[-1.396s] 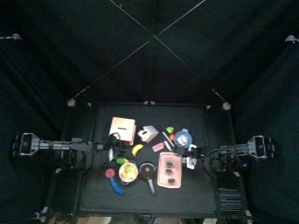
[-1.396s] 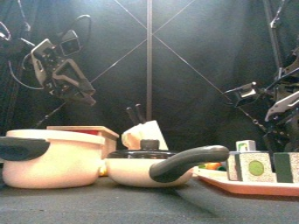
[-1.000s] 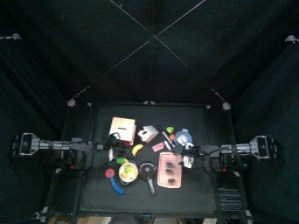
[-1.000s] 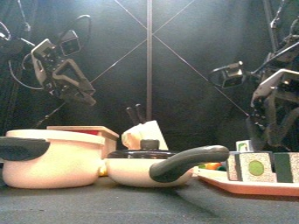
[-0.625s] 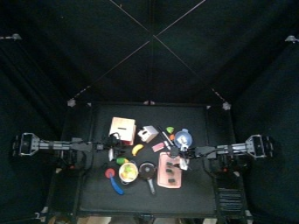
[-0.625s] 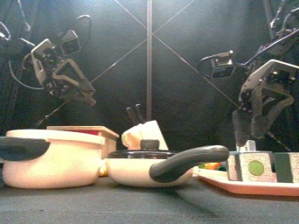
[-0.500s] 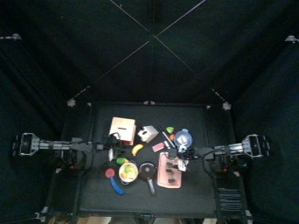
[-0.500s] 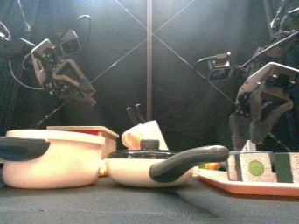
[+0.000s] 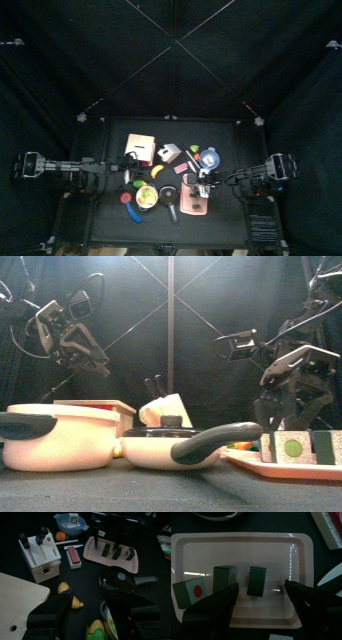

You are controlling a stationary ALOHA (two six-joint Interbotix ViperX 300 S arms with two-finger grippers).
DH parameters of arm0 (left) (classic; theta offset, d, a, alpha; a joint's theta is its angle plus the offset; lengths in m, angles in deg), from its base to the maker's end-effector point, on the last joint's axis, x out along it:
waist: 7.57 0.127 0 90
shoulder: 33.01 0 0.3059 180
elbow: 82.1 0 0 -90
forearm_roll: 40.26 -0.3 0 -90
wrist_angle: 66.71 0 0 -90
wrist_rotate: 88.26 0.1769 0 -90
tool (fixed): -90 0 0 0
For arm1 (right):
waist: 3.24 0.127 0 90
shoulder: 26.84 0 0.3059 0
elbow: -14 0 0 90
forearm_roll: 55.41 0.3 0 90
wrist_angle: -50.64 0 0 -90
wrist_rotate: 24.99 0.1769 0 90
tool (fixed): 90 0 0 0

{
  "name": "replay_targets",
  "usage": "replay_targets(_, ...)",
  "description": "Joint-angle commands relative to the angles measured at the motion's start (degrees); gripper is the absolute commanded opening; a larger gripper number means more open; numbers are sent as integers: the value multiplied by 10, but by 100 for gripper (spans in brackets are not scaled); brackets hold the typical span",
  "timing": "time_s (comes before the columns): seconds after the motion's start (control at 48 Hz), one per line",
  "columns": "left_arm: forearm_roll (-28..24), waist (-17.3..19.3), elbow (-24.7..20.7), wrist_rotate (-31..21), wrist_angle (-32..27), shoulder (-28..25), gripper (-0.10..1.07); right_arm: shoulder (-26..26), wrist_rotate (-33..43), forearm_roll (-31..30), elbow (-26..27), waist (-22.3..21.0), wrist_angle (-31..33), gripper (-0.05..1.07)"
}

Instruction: Grab sushi piece

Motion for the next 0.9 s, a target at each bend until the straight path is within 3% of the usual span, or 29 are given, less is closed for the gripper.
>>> replay_targets(0.0, 0, -1, -10, 1, 4, 0, 85, 9, -1, -3, 11, -2, -4, 101)
replay_targets(0.104, 0, 0, -10, 1, 5, 0, 85, 9, -1, -4, 11, -2, -4, 96)
replay_targets(0.188, 0, 0, -10, 1, 4, 0, 85, 9, -1, -9, 12, -2, -4, 75)
replay_targets(0.312, 0, 0, -9, 1, 4, 0, 85, 13, -1, -24, 14, -1, 1, 59)
replay_targets(0.875, 1, -1, -9, 1, 1, 0, 85, 27, -1, -25, 18, 0, 8, 58)
